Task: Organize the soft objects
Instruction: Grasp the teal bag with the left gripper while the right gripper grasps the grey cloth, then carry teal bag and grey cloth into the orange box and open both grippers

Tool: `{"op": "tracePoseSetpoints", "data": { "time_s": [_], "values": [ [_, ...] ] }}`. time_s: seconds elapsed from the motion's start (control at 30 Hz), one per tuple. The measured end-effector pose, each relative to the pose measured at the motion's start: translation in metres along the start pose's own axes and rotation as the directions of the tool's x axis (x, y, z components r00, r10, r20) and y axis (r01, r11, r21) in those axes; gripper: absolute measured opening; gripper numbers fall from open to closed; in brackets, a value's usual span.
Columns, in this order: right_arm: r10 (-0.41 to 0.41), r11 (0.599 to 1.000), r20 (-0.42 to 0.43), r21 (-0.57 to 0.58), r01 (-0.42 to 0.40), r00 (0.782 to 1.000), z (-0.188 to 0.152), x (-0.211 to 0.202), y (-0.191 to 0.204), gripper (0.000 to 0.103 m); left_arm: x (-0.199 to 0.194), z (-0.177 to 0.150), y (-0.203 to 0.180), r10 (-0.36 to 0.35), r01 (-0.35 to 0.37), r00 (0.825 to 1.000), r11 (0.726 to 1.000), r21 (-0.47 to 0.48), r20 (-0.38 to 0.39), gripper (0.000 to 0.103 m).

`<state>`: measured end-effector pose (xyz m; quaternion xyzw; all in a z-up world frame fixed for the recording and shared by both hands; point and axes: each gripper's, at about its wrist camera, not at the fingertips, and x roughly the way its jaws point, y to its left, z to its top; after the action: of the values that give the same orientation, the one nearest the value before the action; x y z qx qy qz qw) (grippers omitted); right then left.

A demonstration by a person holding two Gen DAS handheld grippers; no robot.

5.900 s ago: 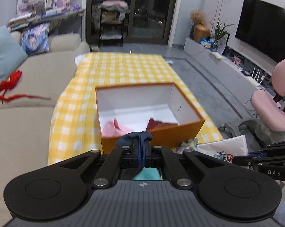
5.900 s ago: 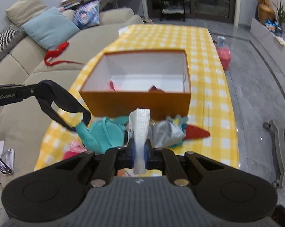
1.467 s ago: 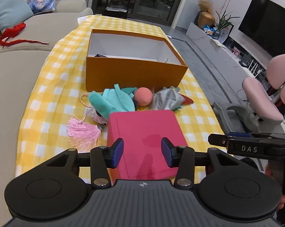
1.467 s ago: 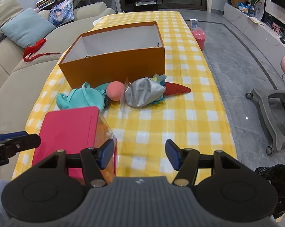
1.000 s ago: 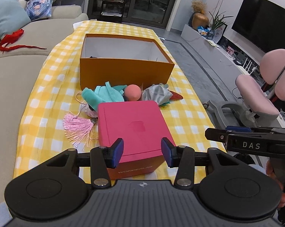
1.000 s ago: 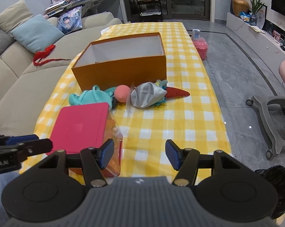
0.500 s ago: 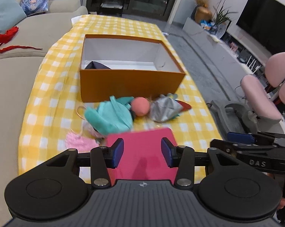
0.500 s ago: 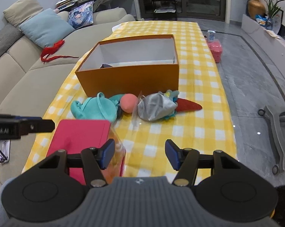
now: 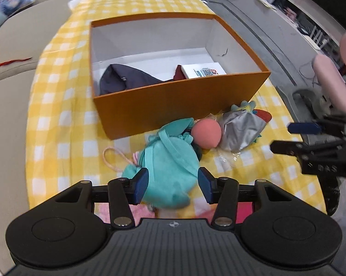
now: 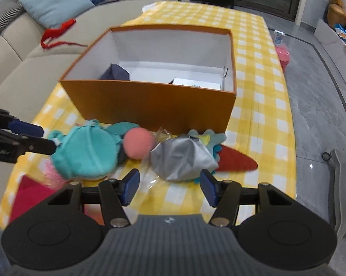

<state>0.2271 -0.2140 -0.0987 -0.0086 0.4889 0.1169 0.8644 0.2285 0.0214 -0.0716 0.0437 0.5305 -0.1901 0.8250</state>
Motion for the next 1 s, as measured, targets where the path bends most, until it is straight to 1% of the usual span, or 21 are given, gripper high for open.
{"op": "tracePoseSetpoints", "data": {
  "time_s": [0.03, 0.13, 0.3, 0.33, 0.37, 0.4, 0.43, 0.47, 0.5, 0.53, 0.57, 0.7, 0.9, 1.0],
  "values": [
    [-0.001, 1.000, -0.011, -0.006, 0.001, 1.000, 0.004, 0.009, -0.002, 0.058, 0.005, 0.002, 0.002, -0.008, 0.008, 1.000, 1.000, 0.008, -0.002, 0.061],
    [-0.040, 0.998, -0.032, -0.040, 0.039, 0.999, 0.010, 0.035, -0.005, 0.058, 0.024, 0.007, 0.007, -0.031, 0.032, 0.999, 0.999, 0.023, -0.025, 0.062],
    [-0.067, 0.994, -0.043, -0.089, 0.063, 0.997, 0.014, 0.062, -0.003, 0.057, 0.051, 0.007, 0.010, 0.016, -0.013, 0.999, 0.998, 0.066, -0.045, 0.062],
    [-0.075, 0.993, -0.044, -0.097, 0.070, 0.996, 0.013, 0.066, -0.001, 0.054, 0.054, 0.006, 0.011, 0.024, -0.021, 0.999, 0.997, 0.071, -0.047, 0.062],
    [-0.083, 0.992, -0.046, -0.104, 0.078, 0.996, 0.013, 0.070, 0.000, 0.050, 0.056, 0.005, 0.011, 0.032, -0.029, 0.998, 0.997, 0.071, -0.048, 0.059],
    [-0.085, 0.991, -0.049, -0.110, 0.079, 0.995, 0.013, 0.073, 0.002, 0.042, 0.058, 0.004, 0.012, 0.035, -0.032, 0.998, 0.997, 0.070, -0.050, 0.052],
    [-0.087, 0.990, -0.051, -0.115, 0.081, 0.995, 0.012, 0.075, 0.003, 0.037, 0.058, 0.003, 0.012, 0.041, -0.037, 0.998, 0.997, 0.069, -0.046, 0.047],
    [-0.095, 0.988, -0.043, -0.125, 0.089, 0.995, 0.011, 0.076, 0.006, 0.034, 0.057, 0.002, 0.011, 0.052, -0.050, 0.998, 0.996, 0.073, -0.038, 0.038],
    [-0.105, 0.985, -0.032, -0.139, 0.100, 0.994, 0.009, 0.075, 0.008, 0.020, 0.056, 0.001, 0.011, 0.063, -0.061, 0.998, 0.995, 0.079, -0.030, 0.032],
    [-0.110, 0.983, -0.025, -0.150, 0.105, 0.994, 0.008, 0.074, 0.010, 0.004, 0.054, 0.001, 0.010, 0.071, -0.069, 0.997, 0.994, 0.081, -0.021, 0.030],
    [-0.102, 0.984, -0.026, -0.149, 0.097, 0.994, 0.006, 0.074, 0.011, 0.000, 0.052, 0.000, 0.010, 0.068, -0.067, 0.998, 0.995, 0.079, -0.016, 0.024],
    [-0.072, 0.990, -0.010, -0.123, 0.070, 0.997, 0.001, 0.062, 0.011, 0.000, 0.040, -0.004, 0.009, 0.055, -0.055, 0.998, 0.996, 0.065, 0.010, 0.019],
    [-0.025, 0.992, 0.041, -0.126, 0.030, 0.999, -0.005, 0.019, 0.018, 0.000, 0.009, -0.009, 0.001, 0.047, -0.051, 0.997, 0.997, 0.054, 0.068, 0.017],
    [-0.001, 0.993, 0.062, -0.116, 0.009, 0.998, -0.004, -0.004, 0.019, 0.000, -0.014, -0.008, -0.002, 0.024, -0.029, 0.994, 0.999, 0.045, 0.107, 0.017]
  ]
}}
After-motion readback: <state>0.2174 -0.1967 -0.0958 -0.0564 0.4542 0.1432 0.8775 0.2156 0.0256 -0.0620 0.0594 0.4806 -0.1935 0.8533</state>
